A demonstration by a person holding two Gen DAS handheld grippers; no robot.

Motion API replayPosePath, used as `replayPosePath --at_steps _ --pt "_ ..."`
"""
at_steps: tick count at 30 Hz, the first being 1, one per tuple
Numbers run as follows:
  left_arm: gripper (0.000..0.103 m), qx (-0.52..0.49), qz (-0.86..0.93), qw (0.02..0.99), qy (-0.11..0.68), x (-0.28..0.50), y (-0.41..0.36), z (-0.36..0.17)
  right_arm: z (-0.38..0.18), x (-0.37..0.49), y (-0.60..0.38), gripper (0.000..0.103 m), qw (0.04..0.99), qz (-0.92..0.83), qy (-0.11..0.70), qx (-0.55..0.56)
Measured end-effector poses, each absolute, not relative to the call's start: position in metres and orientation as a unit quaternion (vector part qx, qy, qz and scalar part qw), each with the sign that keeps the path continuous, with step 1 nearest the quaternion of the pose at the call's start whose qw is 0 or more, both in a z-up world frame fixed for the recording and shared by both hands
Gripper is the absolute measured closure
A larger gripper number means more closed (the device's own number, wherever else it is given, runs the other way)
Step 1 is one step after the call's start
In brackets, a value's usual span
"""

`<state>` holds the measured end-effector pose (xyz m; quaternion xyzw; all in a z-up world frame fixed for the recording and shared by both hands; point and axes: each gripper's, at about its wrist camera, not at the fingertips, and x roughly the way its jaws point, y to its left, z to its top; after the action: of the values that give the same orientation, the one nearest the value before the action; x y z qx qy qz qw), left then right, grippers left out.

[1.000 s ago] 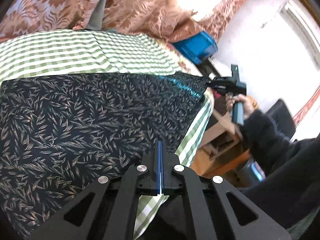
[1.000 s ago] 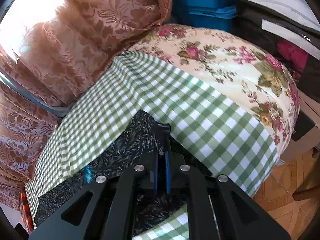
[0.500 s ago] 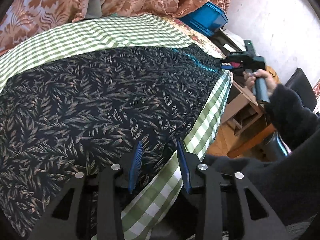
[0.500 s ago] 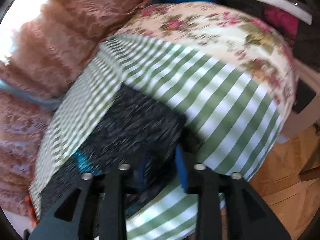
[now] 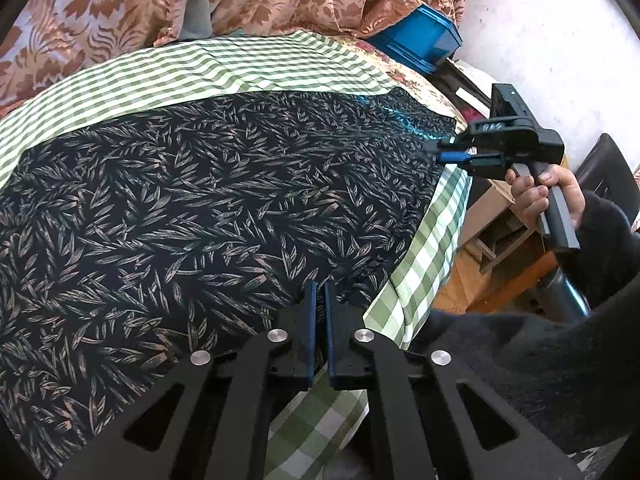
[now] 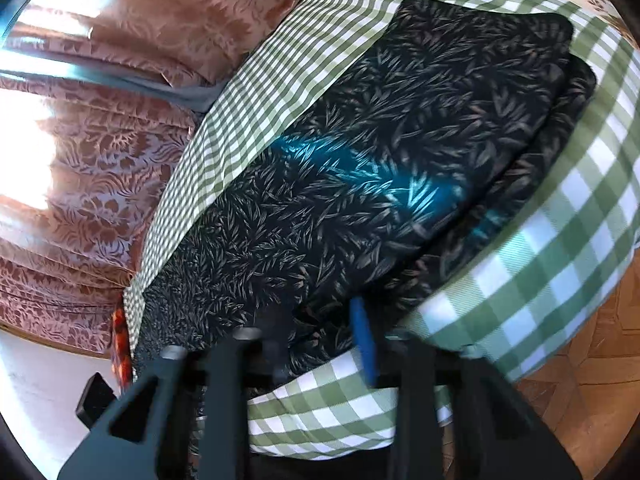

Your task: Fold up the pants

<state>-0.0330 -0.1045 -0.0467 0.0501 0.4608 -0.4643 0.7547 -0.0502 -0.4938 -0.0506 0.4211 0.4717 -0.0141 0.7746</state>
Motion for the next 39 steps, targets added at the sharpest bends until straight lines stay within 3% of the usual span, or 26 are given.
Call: replayPosePath --at_steps 6,14,18,23,29,39 --pt "0.102 0.006 -0.487 0.748 0.451 -0.033 -0.089 -0.034 -0.024 -0.058 -0.483 0.099 0.806 -0.006 0.463 0.370" --pt "0.101 -0.024 -0.486 0.723 0.490 -0.031 -0.083 -0.049 -0.053 -0.058 -0.488 0.097 0.783 -0.009 0.495 0.377" --pt "0.101 -0.063 -0.501 0.719 0.478 -0.034 -0.060 -0.037 -0.033 -0.062 -0.496 0.082 0.798 -0.021 0.505 0.329" --pt "0.101 -0.110 -0.414 0.771 0.471 -0.018 -0.011 -0.033 0.003 -0.056 -0.496 0.082 0.833 -0.034 0.462 0.304" --pt "0.101 -0.122 -0.282 0.830 0.466 -0.016 0.045 -0.036 0.008 0.045 -0.383 0.077 0.835 0.138 0.472 0.246" --pt "0.101 -0.138 -0.263 0.827 0.478 -0.022 0.074 -0.050 -0.014 0.194 -0.189 0.073 0.780 0.317 0.519 0.149"
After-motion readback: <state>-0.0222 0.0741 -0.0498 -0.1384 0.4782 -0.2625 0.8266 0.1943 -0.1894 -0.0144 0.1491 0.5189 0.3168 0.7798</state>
